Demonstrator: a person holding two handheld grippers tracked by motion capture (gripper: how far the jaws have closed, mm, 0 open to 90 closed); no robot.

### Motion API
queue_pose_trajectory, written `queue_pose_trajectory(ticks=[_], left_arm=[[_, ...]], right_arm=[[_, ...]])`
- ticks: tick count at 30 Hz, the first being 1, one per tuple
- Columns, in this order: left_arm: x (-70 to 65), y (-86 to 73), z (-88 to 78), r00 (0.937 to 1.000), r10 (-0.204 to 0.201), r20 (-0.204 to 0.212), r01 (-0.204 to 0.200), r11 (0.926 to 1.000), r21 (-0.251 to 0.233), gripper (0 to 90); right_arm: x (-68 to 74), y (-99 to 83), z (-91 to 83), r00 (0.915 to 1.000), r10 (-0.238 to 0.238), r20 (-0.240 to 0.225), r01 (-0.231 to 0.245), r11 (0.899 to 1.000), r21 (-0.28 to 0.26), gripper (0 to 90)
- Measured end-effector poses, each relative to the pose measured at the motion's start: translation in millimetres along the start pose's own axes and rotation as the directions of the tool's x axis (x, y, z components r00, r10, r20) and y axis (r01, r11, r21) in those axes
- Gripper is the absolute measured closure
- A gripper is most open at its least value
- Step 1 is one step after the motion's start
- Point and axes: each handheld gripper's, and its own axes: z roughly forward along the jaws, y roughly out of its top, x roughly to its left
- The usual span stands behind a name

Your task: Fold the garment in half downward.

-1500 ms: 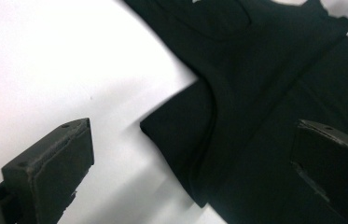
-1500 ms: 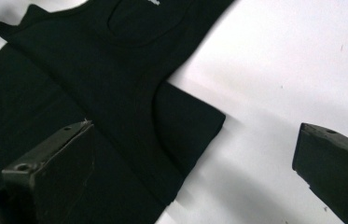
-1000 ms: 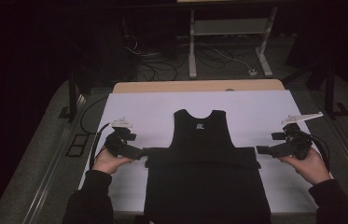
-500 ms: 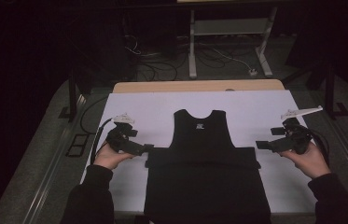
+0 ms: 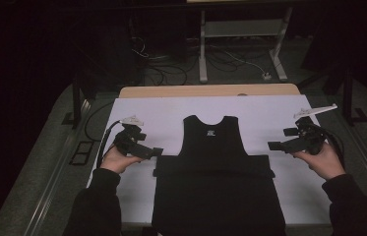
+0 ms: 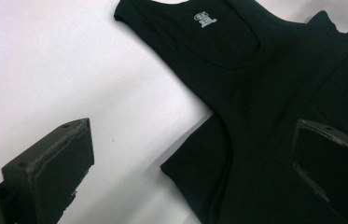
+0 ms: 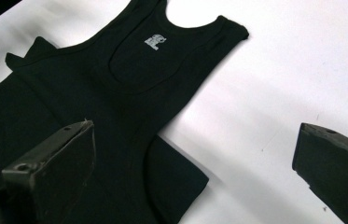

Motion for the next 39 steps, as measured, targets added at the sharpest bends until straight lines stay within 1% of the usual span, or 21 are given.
queue_pose_trajectory(ticks=[3,6,13,16,20,22,24,35,38,39], left_arm=[[1.1,3.1,0.4,1.0,-0.002,0.0,0.002,1.0,-0.003,0.0],[1.7,7.3,0.4,0.9999,0.009,-0.004,-0.009,0.9999,0.006,0.0],[3.4,16.2,2.0,0.9998,0.018,-0.002,-0.018,0.9998,0.007,0.0],[4.1,19.6,4.1,0.9998,0.022,-0.004,-0.022,0.9997,0.014,0.0],[6.1,23.5,6.2,0.9996,0.027,-0.004,-0.027,0.9994,0.023,0.0],[6.9,25.2,7.3,0.9998,0.019,-0.004,-0.019,0.9997,0.019,0.0],[7.9,26.8,8.0,0.9997,0.025,-0.004,-0.025,0.9993,0.027,0.0],[11.3,35.5,12.2,0.9997,0.024,-0.003,-0.024,0.9995,0.022,0.0],[13.0,38.1,14.3,0.9995,0.031,-0.004,-0.031,0.999,0.031,0.0],[13.3,38.8,15.2,0.9997,0.025,-0.002,-0.025,0.9993,0.028,0.0]], right_arm=[[-1.2,3.9,0.8,1.0,-0.001,-0.004,0.001,1.0,-0.001,0.0],[-1.8,7.1,2.4,1.0,-0.005,-0.004,0.005,1.0,0.002,0.0],[-2.1,13.5,7.6,0.9999,-0.012,-0.005,0.012,1.0,0.01,0.0],[-2.5,16.3,10.8,0.9998,-0.019,-0.006,0.019,1.0,0.014,0.0],[-4.0,19.4,13.8,0.9998,-0.016,-0.01,0.016,1.0,0.016,0.0],[-4.9,21.0,15.3,0.9998,-0.018,-0.01,0.018,1.0,0.02,0.0],[-5.5,23.2,16.3,0.9998,-0.021,-0.005,0.022,0.999,0.025,0.0],[-6.0,35.1,21.3,0.9994,-0.035,-0.005,0.035,0.999,0.027,0.0],[-7.1,38.7,24.3,0.9992,-0.039,-0.001,0.039,0.999,0.035,0.0],[-7.5,40.0,25.3,0.9992,-0.039,-0.002,0.039,0.999,0.035,0.0]])
